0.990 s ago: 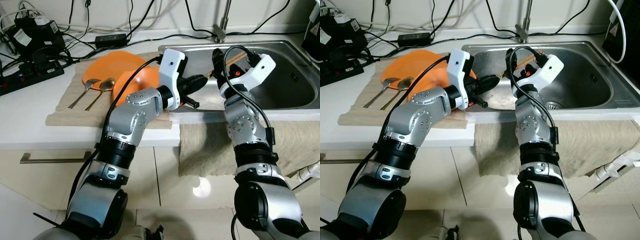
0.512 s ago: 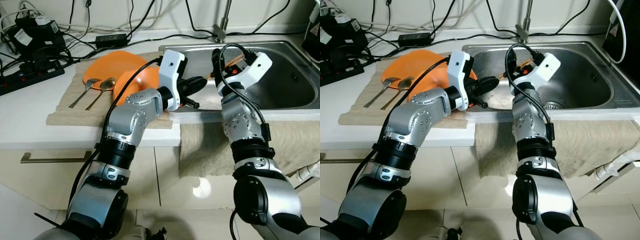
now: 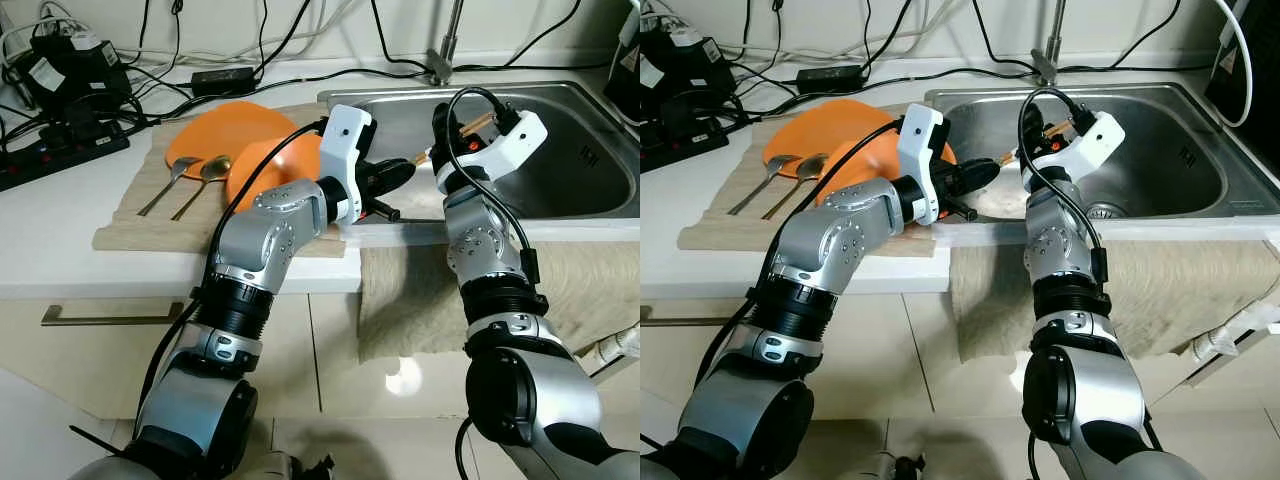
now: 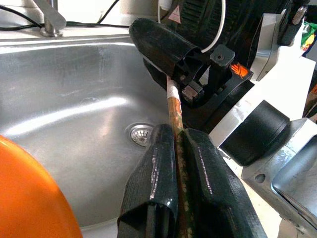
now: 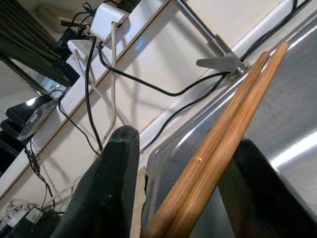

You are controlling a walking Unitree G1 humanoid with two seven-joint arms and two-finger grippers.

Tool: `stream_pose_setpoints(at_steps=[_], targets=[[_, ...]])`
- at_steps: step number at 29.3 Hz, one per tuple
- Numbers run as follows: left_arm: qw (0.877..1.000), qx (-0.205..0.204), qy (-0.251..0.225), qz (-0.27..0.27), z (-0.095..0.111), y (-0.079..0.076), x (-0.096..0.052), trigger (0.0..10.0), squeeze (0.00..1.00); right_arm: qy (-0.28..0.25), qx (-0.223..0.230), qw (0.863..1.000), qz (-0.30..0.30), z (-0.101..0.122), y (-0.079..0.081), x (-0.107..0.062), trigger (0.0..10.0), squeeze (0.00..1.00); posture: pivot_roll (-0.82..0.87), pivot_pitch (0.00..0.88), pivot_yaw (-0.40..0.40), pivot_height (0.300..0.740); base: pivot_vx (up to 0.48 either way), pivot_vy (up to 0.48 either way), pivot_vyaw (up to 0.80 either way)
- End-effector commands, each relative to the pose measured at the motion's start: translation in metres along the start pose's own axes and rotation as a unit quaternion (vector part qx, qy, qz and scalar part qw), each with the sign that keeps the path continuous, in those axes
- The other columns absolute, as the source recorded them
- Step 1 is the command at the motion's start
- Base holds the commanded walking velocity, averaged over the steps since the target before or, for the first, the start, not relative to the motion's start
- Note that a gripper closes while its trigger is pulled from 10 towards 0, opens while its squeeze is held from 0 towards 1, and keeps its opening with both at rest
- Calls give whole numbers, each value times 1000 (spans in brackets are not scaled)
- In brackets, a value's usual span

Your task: Kitchen organization

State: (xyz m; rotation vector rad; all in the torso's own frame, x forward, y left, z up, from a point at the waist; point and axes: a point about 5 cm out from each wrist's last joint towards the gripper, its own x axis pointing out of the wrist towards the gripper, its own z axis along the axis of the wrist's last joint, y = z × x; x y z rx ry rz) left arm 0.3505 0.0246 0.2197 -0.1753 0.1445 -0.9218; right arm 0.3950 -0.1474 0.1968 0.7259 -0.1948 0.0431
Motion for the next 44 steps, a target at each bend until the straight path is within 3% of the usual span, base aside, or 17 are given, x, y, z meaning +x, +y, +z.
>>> stream_pose_setpoints(at_steps=[1,23,24,26,27,42,43,44], targets=[[998,26,-54,-35,25,-11,-4,0,0,28,2,999,-28,-13,-12,-5,0,0,72,0,87,740,0,0,0],[998,59,-34,-16,18,-4,-5,0,0,38,-10,998,-39,-22,-19,-11,0,0,74,0,88,740,0,0,0],[998,61,-32,-14,18,-4,-5,10000,0,38,-12,998,-39,-22,-20,-11,0,0,76,0,86,740,0,0,0],[997,78,-28,-1,19,-1,-6,10000,0,40,-16,998,-40,-22,-21,-12,0,0,78,0,85,740,0,0,0],[997,79,-28,0,19,0,-6,10000,1000,40,-18,998,-41,-23,-21,-12,0,0,79,0,85,740,0,0,0],[996,82,-28,-9,22,-2,-9,10000,1000,38,-26,998,-37,-20,-23,-11,0,0,83,0,85,740,0,0,0],[996,82,-29,-13,23,-3,-9,10000,0,34,-31,999,-28,-18,-20,-10,0,0,84,0,85,740,0,0,0],[996,82,-30,-17,25,-4,-10,10000,0,31,-41,998,-20,-15,-18,-9,0,0,85,0,86,740,0,0,0]])
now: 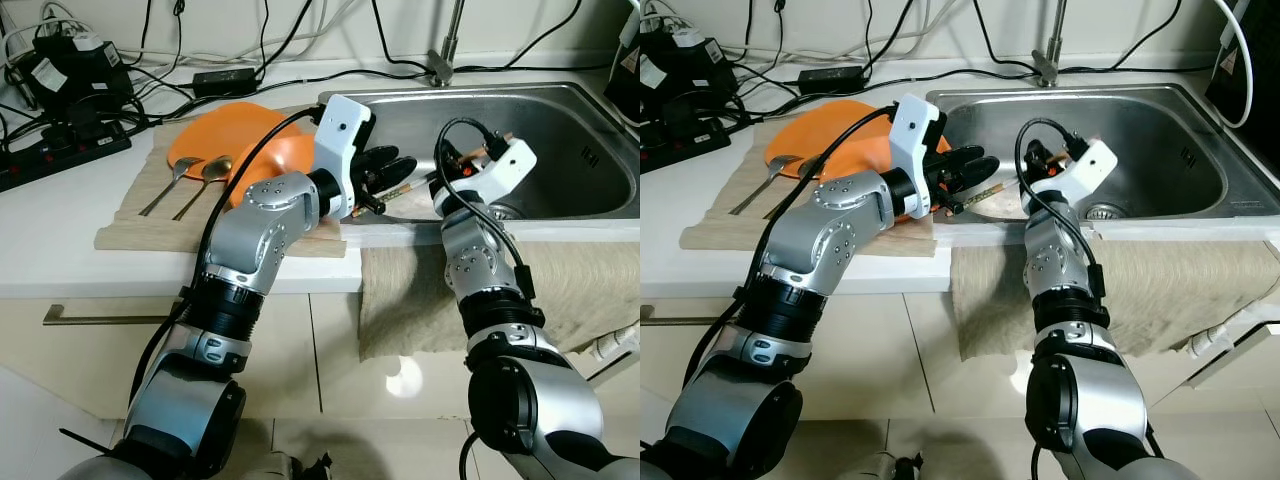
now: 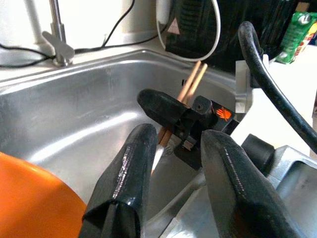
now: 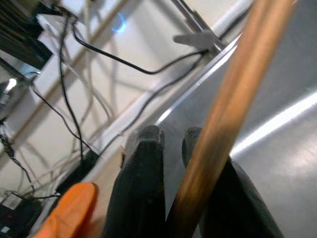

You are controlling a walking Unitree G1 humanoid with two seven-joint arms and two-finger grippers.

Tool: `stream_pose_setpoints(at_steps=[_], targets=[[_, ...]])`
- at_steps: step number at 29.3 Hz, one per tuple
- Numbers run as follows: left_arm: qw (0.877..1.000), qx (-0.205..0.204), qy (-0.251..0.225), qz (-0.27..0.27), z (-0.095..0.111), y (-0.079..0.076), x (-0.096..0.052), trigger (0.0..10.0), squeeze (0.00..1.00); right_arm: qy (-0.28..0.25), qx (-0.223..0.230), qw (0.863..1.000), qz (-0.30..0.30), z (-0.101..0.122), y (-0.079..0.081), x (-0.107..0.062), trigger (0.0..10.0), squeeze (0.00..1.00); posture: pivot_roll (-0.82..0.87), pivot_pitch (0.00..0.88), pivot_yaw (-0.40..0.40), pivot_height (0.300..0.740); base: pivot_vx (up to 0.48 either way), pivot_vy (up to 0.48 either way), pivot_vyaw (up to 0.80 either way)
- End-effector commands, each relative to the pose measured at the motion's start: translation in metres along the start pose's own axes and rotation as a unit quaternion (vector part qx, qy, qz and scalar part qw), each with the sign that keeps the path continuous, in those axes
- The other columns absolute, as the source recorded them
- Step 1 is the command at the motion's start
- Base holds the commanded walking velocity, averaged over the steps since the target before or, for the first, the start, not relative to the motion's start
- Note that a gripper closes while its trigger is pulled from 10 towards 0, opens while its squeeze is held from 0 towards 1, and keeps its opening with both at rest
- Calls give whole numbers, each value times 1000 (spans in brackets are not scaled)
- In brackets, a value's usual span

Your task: Kitchen organization

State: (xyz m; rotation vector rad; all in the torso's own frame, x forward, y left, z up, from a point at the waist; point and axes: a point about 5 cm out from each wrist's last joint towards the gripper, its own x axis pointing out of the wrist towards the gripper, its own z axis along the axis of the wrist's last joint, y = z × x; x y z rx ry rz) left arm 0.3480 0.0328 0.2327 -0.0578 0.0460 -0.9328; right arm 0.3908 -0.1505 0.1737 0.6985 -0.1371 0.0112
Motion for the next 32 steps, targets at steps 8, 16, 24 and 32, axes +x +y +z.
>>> stream_pose_setpoints(at_steps=[8,16,24,32], targets=[[999,15,-3,-29,16,-7,-9,10000,0,-10,-98,995,-5,19,-10,6,5098,0,89,0,87,740,0,0,0],[999,10,10,-36,17,-10,-15,10000,0,-10,-141,990,-20,27,-22,8,10000,0,89,0,87,740,0,0,0],[999,-2,25,-31,12,-11,-21,10000,0,-6,-183,982,-51,41,-23,18,10000,0,103,0,93,740,0,0,0],[999,-8,30,-21,8,-12,-23,10000,0,11,-214,973,-86,52,-15,28,10000,0,122,0,74,740,0,0,0]])
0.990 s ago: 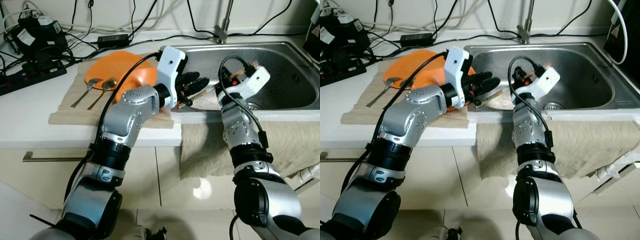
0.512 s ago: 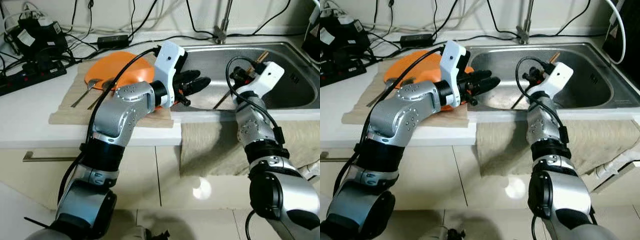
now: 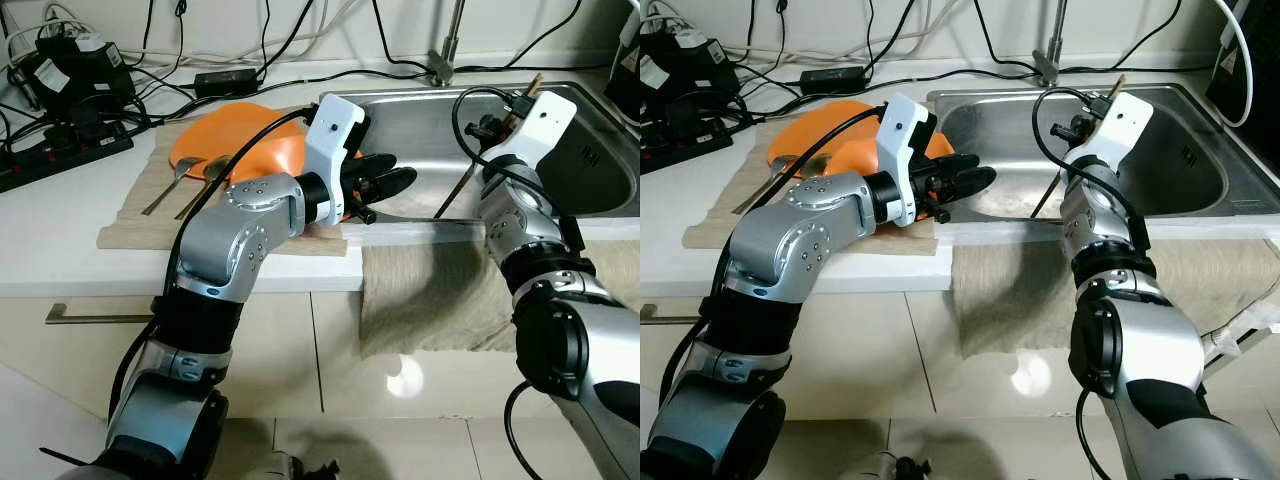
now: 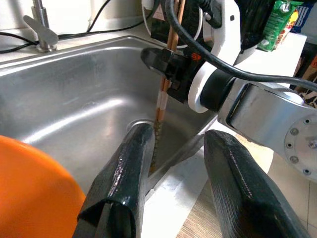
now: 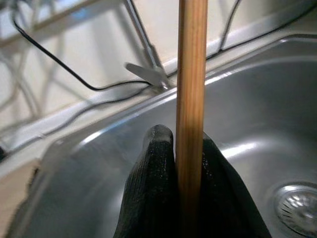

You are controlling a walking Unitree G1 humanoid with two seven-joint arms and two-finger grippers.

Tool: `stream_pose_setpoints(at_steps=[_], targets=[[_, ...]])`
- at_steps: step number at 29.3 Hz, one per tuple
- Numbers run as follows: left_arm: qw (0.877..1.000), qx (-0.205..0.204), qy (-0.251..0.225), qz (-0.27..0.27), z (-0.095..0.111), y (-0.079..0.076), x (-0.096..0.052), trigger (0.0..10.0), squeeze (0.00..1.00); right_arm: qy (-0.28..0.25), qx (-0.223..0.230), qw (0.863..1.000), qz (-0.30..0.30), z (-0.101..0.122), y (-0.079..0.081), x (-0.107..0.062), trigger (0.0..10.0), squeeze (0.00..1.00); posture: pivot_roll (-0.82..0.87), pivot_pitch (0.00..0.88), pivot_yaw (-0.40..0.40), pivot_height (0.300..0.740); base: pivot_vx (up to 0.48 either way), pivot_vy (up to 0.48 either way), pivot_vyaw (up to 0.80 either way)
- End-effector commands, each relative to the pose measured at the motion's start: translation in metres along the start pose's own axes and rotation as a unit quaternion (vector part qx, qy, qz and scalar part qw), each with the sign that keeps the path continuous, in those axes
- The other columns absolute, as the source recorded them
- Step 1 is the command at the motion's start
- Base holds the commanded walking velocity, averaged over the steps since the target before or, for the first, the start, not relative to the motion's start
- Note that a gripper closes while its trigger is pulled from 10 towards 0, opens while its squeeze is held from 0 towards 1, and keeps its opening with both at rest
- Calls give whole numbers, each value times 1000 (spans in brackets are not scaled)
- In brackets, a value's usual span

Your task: Kitchen organization

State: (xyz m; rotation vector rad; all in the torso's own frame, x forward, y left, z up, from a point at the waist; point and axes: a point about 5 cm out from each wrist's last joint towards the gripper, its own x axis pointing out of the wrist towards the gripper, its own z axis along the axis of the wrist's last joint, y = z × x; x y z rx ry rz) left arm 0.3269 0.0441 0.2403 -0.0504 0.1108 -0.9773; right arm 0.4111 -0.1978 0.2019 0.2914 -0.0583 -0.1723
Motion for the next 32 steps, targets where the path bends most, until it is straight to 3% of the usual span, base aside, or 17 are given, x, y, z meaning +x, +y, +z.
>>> stream_pose_setpoints(at_steps=[1,7,9,11,14,15,16,17,19,20,21,22,23,25,27,30,32], targets=[[1000,2,-1,4,1,-1,-2,10000,0,3,-15,1000,-2,6,2,3,10000,0,122,0,74,740,0,0,0],[1000,-2,-7,21,2,3,-8,10000,0,37,-138,989,-38,0,-15,2,10000,0,134,0,63,740,0,0,0],[1000,-2,-7,21,2,3,-8,10000,0,37,-138,989,-38,0,-15,2,10000,0,134,0,63,740,0,0,0],[1000,-2,-6,25,3,4,-10,10000,0,63,-248,966,-43,-8,-22,-1,10000,0,141,0,67,740,0,0,0],[1000,-2,-6,26,3,4,-11,10000,0,68,-280,957,-42,-10,-23,-1,10000,0,142,0,69,740,0,0,0],[1000,-2,-6,26,3,4,-11,10000,0,76,-318,944,-39,-12,-25,-2,10000,0,144,0,71,740,0,0,0],[1000,-2,-5,28,3,4,-12,10000,0,91,-404,910,-24,-19,-25,-4,10000,0,145,0,71,740,0,0,0],[1000,-2,-5,28,3,4,-12,10000,0,91,-404,910,-24,-19,-25,-4,10000,0,145,0,71,740,0,0,0],[1000,-2,-4,30,3,4,-13,10000,0,95,-479,873,-5,-24,-22,-5,10000,0,146,0,71,740,0,0,0],[1000,-2,-4,30,3,4,-13,10000,0,95,-479,873,-5,-24,-22,-5,10000,0,146,0,71,740,0,0,0],[1000,-1,-3,31,3,5,-13,10000,0,97,-525,845,4,-26,-22,-5,10000,616,147,0,70,740,0,0,0],[999,-1,-3,32,3,5,-13,10000,0,101,-543,833,10,-28,-21,-6,10000,1000,147,0,69,740,0,0,0],[999,-1,-3,32,3,5,-13,10000,0,101,-543,833,10,-28,-21,-6,10000,1000,147,0,69,740,0,0,0],[999,-1,-4,34,4,5,-13,10000,0,106,-587,802,19,-31,-23,-7,10000,1000,151,0,65,740,0,0,0],[999,-1,-3,34,4,5,-13,10000,0,108,-596,795,21,-32,-23,-8,10000,1000,151,0,65,740,0,0,0],[999,-1,-2,37,3,5,-14,10000,0,109,-638,762,31,-35,-24,-9,10000,1000,154,0,62,740,0,0,0],[999,-2,-2,38,3,5,-14,10000,0,111,-644,756,33,-36,-25,-9,10000,1000,155,0,62,740,0,0,0]])
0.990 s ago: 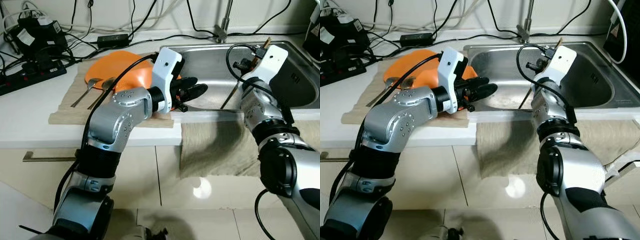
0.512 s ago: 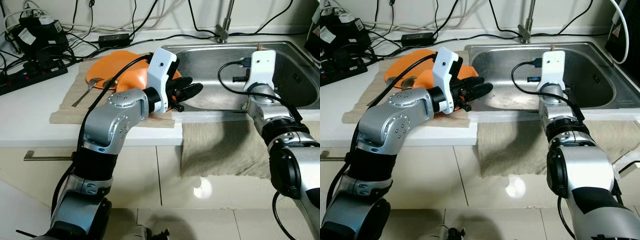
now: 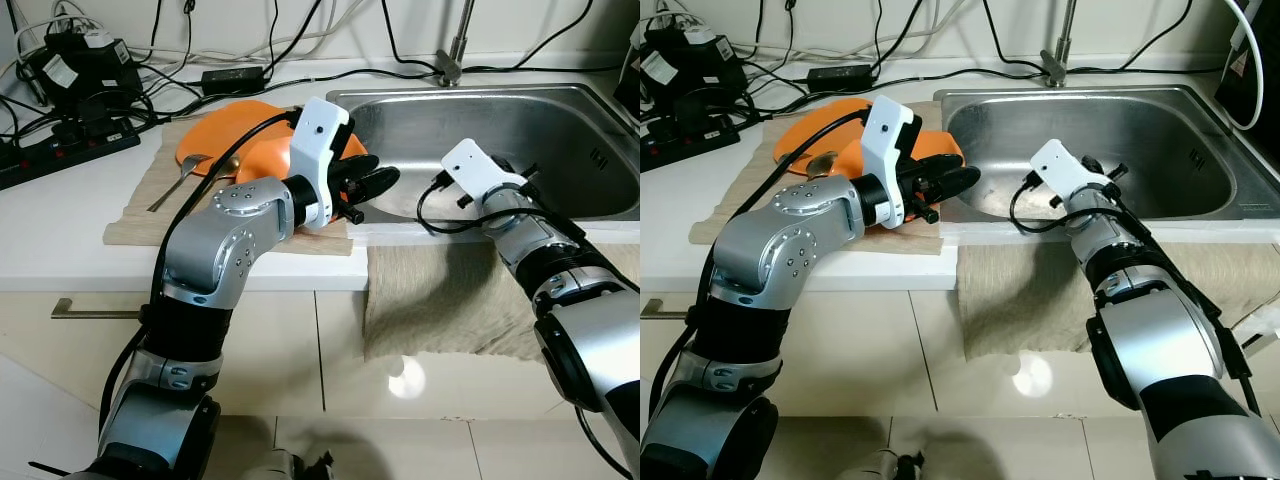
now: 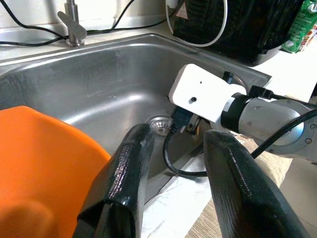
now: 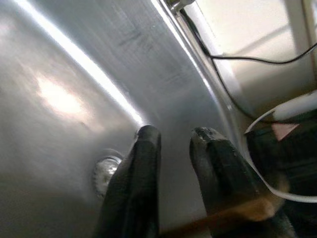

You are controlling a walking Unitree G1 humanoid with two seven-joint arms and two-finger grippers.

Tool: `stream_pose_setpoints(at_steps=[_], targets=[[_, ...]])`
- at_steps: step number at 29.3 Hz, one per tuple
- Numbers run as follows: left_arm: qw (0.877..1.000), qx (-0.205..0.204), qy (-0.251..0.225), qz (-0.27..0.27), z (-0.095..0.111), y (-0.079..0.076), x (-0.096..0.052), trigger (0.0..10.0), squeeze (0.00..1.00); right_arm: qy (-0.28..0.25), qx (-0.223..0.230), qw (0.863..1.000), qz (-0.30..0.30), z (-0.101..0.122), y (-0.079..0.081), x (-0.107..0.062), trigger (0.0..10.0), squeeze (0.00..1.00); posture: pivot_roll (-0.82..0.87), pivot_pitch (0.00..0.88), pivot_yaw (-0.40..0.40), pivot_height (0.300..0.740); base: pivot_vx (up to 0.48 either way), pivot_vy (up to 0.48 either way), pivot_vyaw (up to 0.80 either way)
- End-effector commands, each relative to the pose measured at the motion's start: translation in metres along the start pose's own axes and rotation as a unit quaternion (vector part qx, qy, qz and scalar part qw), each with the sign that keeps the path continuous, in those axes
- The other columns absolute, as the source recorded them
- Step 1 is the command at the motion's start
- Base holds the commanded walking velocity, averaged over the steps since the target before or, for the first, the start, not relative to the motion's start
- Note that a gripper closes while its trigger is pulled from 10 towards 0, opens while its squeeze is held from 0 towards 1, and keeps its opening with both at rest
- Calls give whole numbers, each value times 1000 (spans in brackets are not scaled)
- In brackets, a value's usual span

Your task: Kitchen organization

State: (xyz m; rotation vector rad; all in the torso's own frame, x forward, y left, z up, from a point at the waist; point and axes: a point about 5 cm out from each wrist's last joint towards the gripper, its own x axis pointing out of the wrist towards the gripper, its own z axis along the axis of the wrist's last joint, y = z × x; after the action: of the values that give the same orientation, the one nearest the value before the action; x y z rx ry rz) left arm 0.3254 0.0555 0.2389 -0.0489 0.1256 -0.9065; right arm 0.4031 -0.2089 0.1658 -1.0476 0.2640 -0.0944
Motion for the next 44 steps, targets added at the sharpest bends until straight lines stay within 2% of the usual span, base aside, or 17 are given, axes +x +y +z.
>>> stream_pose_setpoints(at_steps=[1,12,13,18,19,24,26,30,32,33,34,35,36,37,40,42,44], targets=[[1000,2,-7,3,5,0,-4,10000,0,5,-29,1000,11,-4,4,-1,10000,1000,155,0,62,740,0,0,0],[1000,4,-6,4,5,1,-4,10000,0,3,-42,999,11,-4,4,-1,10000,1000,152,0,66,740,0,0,0],[1000,4,-5,5,5,1,-4,10000,0,-1,-46,999,6,-2,3,0,10000,0,152,0,65,740,0,0,0],[1000,4,-5,6,6,2,-3,10000,0,-8,-54,998,2,1,2,0,10000,0,152,0,62,740,0,0,0],[1000,4,-5,7,5,2,-2,10000,0,-21,-70,997,-12,7,-2,0,10000,0,151,0,61,740,0,0,0],[1000,5,-6,10,5,3,-1,10000,0,-54,-63,995,-54,23,-15,1,10000,0,151,0,57,740,0,0,0],[1000,6,-9,12,6,3,-1,10000,0,-78,-30,994,-76,36,-23,1,10000,0,151,0,52,740,0,0,0],[1000,6,-10,14,6,3,0,10000,0,-86,-9,993,-82,41,-25,1,10000,0,151,0,49,740,0,0,0],[1000,7,-12,17,6,3,0,10000,0,-94,40,991,-86,47,-28,1,10000,0,150,0,48,740,0,0,0],[1000,7,-13,17,6,4,0,10000,0,-93,97,988,-80,49,-29,1,10000,0,149,0,45,740,0,0,0],[1000,7,-14,19,6,4,0,10000,0,-90,159,980,-73,51,-31,1,10000,0,146,0,41,740,0,0,0],[1000,8,-15,21,6,5,1,10000,0,-87,235,966,-64,53,-34,1,10000,0,145,0,40,740,0,0,0],[1000,8,-15,21,6,5,1,10000,0,-87,235,966,-64,53,-34,1,10000,0,145,0,40,740,0,0,0],[1000,12,-14,25,5,7,1,10000,0,-84,343,934,-46,56,-37,2,10000,0,140,0,36,740,0,0,0],[999,18,-20,37,5,11,1,10000,0,-90,429,898,-28,60,-39,2,10000,0,136,0,34,740,0,0,0],[998,24,-31,56,7,17,0,10000,0,-102,502,859,-1,66,-40,1,10000,0,131,0,30,740,0,0,0],[996,27,-40,70,10,22,-1,10000,0,-111,553,826,21,71,-40,1,10000,0,129,0,28,740,0,0,0]])
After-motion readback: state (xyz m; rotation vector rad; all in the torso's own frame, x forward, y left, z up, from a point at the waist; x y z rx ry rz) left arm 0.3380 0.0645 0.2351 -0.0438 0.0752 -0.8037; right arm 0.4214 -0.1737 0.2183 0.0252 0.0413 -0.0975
